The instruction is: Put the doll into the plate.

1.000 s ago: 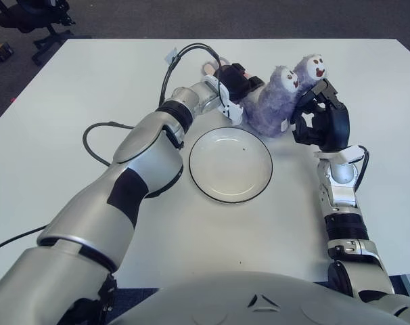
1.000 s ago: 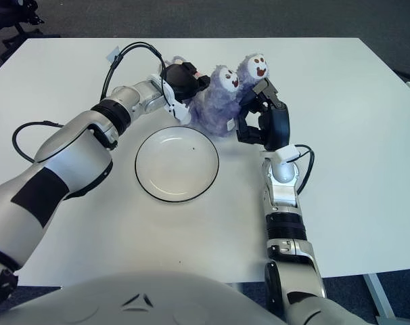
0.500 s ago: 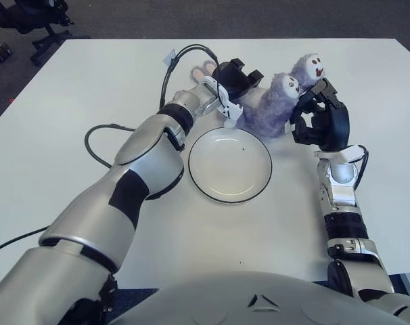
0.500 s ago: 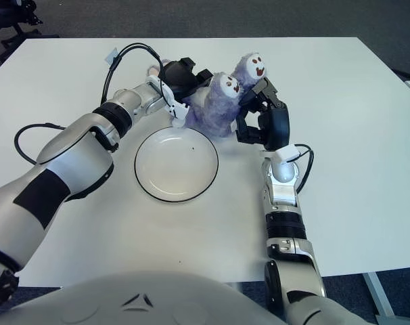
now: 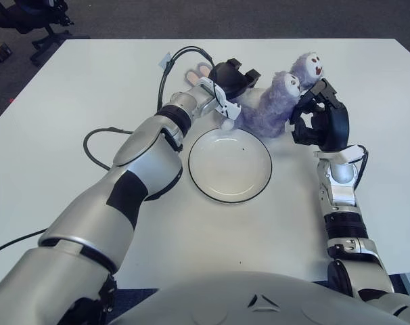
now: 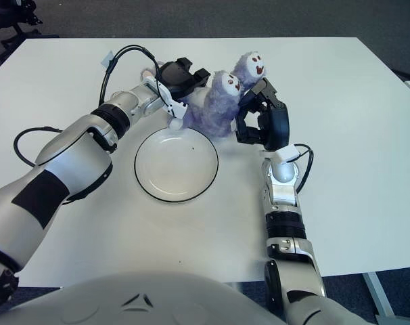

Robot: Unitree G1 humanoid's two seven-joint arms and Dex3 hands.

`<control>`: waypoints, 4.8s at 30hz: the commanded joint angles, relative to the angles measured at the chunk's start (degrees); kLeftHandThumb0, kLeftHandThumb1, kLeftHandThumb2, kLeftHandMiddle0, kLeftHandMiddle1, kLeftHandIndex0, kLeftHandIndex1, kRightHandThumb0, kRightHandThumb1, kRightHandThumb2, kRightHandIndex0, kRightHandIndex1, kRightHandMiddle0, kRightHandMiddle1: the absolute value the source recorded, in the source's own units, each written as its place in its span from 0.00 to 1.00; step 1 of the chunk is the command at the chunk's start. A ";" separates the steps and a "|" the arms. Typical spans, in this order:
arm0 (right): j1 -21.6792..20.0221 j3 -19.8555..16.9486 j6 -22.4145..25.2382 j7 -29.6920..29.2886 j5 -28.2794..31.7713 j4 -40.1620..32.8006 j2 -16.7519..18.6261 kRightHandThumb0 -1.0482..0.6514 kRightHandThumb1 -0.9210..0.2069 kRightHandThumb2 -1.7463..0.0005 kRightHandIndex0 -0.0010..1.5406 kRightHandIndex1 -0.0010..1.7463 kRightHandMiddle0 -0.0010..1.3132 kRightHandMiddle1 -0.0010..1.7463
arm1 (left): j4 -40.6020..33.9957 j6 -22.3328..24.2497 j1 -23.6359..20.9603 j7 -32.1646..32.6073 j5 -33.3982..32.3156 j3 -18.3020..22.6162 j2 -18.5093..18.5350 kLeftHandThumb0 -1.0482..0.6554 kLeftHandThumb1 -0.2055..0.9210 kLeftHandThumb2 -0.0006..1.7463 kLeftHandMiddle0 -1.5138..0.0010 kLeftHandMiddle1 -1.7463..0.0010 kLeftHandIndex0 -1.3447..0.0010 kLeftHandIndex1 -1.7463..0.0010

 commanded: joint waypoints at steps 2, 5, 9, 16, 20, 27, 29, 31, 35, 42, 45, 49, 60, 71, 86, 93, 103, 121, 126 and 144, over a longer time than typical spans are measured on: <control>1.14 -0.08 -0.59 0.23 1.07 1.27 0.68 0.38 0.35 0.41 0.61 1.00 0.34 1.00 | 0.49 -0.60 1.53 -1.41 -0.33 0.33 0.84 0.87 0.54 0.69 0.64 0.00 0.54 0.00; 1.00 -0.03 -0.57 0.35 1.09 1.47 0.70 0.38 0.35 0.41 0.61 1.00 0.34 1.00 | 0.48 -0.94 1.79 -2.20 -0.96 0.77 1.29 0.88 0.54 0.69 0.64 0.00 0.54 0.00; 0.99 0.06 -0.48 0.41 1.11 1.50 0.67 0.38 0.35 0.40 0.61 1.00 0.34 1.00 | 0.43 -1.39 2.02 -3.32 -1.67 1.51 2.01 0.88 0.52 0.70 0.64 0.00 0.54 0.00; 1.02 0.13 -0.19 0.36 0.96 1.38 0.59 0.38 0.35 0.40 0.61 1.00 0.34 1.00 | 0.25 -1.61 2.26 -4.24 -3.31 3.04 3.34 0.88 0.52 0.71 0.63 0.00 0.54 0.00; 1.00 0.14 -0.10 0.30 0.83 1.42 0.56 0.38 0.35 0.40 0.61 1.00 0.34 1.00 | 0.18 -0.70 2.68 -4.46 -5.31 5.13 3.79 0.88 0.51 0.71 0.63 0.00 0.54 0.00; 0.88 0.15 0.16 0.14 0.50 1.62 0.46 0.38 0.34 0.41 0.61 1.00 0.34 1.00 | -0.07 1.94 3.29 -4.32 -8.58 9.06 4.38 0.88 0.51 0.71 0.63 0.00 0.54 0.00; 0.84 0.14 0.40 0.03 0.31 1.64 0.39 0.38 0.34 0.41 0.61 1.00 0.34 1.00 | -0.26 2.49 3.13 -4.69 -9.27 9.95 5.10 0.88 0.51 0.71 0.63 0.00 0.54 0.00; 0.82 0.14 0.65 -0.06 0.15 1.62 0.33 0.38 0.34 0.41 0.61 1.00 0.34 1.00 | -0.43 3.03 2.86 -5.66 -9.66 10.60 5.73 0.88 0.51 0.71 0.63 0.00 0.54 0.00; 0.77 0.16 1.03 -0.14 0.00 1.62 0.23 0.38 0.33 0.42 0.61 1.00 0.33 1.00 | -0.76 4.74 2.34 -8.45 -10.36 11.47 6.37 0.88 0.51 0.71 0.63 0.00 0.53 0.00; 0.79 0.14 1.66 -0.28 -0.37 1.48 0.14 0.38 0.32 0.43 0.61 1.00 0.33 1.00 | -1.52 13.02 1.34 -15.09 -12.65 13.81 6.16 0.88 0.51 0.71 0.63 0.00 0.53 0.00; 0.79 0.11 1.71 -0.28 -0.43 1.45 0.17 0.38 0.32 0.43 0.61 1.00 0.32 1.00 | -1.96 13.67 1.43 -15.60 -12.81 13.85 6.17 0.88 0.51 0.71 0.63 0.00 0.53 0.00; 0.79 0.06 1.75 -0.27 -0.51 1.42 0.22 0.38 0.32 0.43 0.61 1.00 0.32 1.00 | -2.28 14.02 1.52 -15.87 -12.78 13.95 6.17 0.88 0.51 0.71 0.63 0.00 0.53 0.00; 0.90 0.05 2.38 -0.44 -0.77 1.11 0.23 0.38 0.31 0.44 0.61 1.00 0.32 1.00 | -2.20 14.89 2.37 -16.76 -12.00 13.40 7.97 0.88 0.52 0.71 0.63 0.00 0.52 0.00; 1.38 0.19 3.61 -0.36 -0.67 -0.14 0.19 0.38 0.30 0.45 0.60 1.00 0.31 1.00 | -2.24 15.50 2.21 -18.59 -11.93 13.14 8.05 0.87 0.53 0.70 0.64 0.00 0.51 0.00; 1.53 0.32 5.03 -0.81 -1.19 -0.87 0.20 0.38 0.29 0.45 0.60 1.00 0.31 1.00 | -4.71 12.48 1.09 -18.06 -14.14 15.21 8.82 0.87 0.53 0.70 0.64 0.00 0.50 0.00; 1.53 0.36 5.87 -1.21 -1.46 -1.20 0.31 0.39 0.28 0.46 0.59 1.00 0.31 1.00 | -8.63 9.04 1.51 -17.53 -13.87 14.97 11.55 0.87 0.53 0.70 0.64 0.00 0.50 0.00; 1.89 0.22 9.70 -3.26 -2.61 -2.79 0.49 0.39 0.27 0.47 0.59 1.00 0.30 1.00 | -14.69 5.20 3.67 -17.49 -14.57 15.75 15.28 0.87 0.53 0.70 0.64 0.00 0.51 0.00; 1.96 -0.44 20.03 -8.69 -5.27 -6.26 0.80 0.39 0.24 0.49 0.59 1.00 0.28 1.00 | -31.16 -3.13 11.94 -18.15 -18.26 20.54 21.60 0.87 0.53 0.69 0.64 0.00 0.52 0.00; 1.90 -0.40 21.41 -9.45 -5.54 -6.83 0.87 0.39 0.25 0.49 0.58 1.00 0.28 1.00 | -35.12 -3.09 14.10 -18.82 -18.38 21.63 22.16 0.87 0.53 0.69 0.64 0.00 0.52 0.00; 1.95 -0.83 27.67 -11.37 -4.94 -9.95 1.73 0.39 0.26 0.48 0.58 1.00 0.29 1.00 | -32.42 -21.33 16.49 -9.44 -17.36 23.06 23.06 0.87 0.54 0.69 0.64 0.00 0.54 0.00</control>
